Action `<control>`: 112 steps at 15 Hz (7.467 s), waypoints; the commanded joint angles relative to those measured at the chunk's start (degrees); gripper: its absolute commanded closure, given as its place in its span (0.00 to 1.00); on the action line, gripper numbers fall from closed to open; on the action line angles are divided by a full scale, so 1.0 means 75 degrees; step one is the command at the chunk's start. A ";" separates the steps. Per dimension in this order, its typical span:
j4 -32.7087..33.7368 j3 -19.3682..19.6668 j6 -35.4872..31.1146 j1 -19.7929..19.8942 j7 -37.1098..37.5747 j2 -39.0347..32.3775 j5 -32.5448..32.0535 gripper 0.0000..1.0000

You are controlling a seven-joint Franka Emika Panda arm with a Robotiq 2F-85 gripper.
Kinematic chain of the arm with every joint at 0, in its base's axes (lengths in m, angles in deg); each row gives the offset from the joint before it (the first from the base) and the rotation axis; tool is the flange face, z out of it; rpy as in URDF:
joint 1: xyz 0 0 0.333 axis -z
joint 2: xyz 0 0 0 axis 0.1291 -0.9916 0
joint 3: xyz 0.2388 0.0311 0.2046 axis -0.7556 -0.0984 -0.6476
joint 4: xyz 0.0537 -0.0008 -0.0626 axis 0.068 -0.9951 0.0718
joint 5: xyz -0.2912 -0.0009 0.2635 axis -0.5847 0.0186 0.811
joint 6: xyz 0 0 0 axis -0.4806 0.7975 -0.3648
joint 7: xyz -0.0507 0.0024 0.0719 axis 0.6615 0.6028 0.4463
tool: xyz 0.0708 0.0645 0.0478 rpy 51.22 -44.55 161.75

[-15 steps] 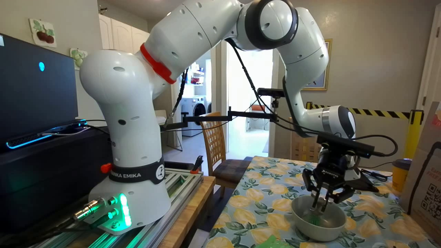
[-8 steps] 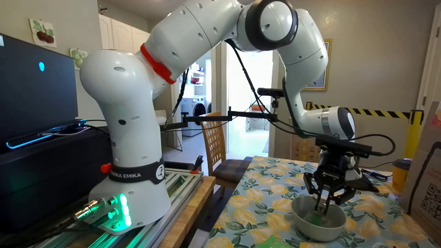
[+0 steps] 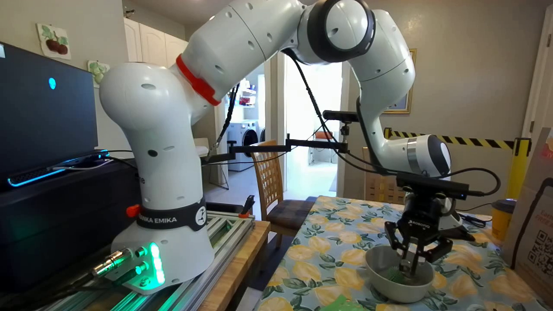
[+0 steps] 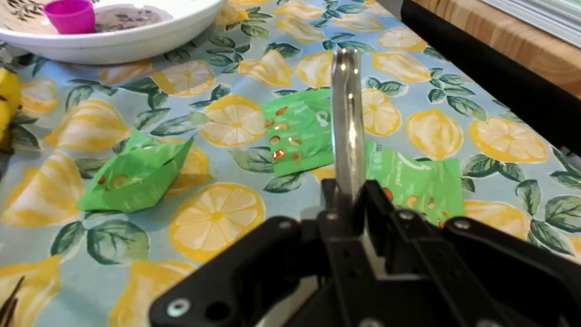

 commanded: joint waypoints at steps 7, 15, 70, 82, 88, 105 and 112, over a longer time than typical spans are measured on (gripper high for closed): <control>-0.0281 -0.0079 0.0042 -0.0064 0.0012 0.0146 -0.0092 0.96; -0.0371 -0.0105 -0.0617 -0.0110 0.0338 0.0290 -0.0098 0.96; -0.0838 -0.0294 0.0061 0.0087 -0.0303 0.0472 -0.0442 0.96; -0.0573 -0.0138 0.0241 0.0217 -0.0144 0.0384 -0.0308 0.96; -0.0708 -0.0194 0.0358 0.0084 -0.0454 0.0398 -0.0557 0.96; -0.0288 -0.0259 -0.0337 0.0079 0.0238 0.0279 -0.0178 0.96; -0.0913 -0.0341 -0.1193 0.0240 0.0283 0.0834 0.0008 0.96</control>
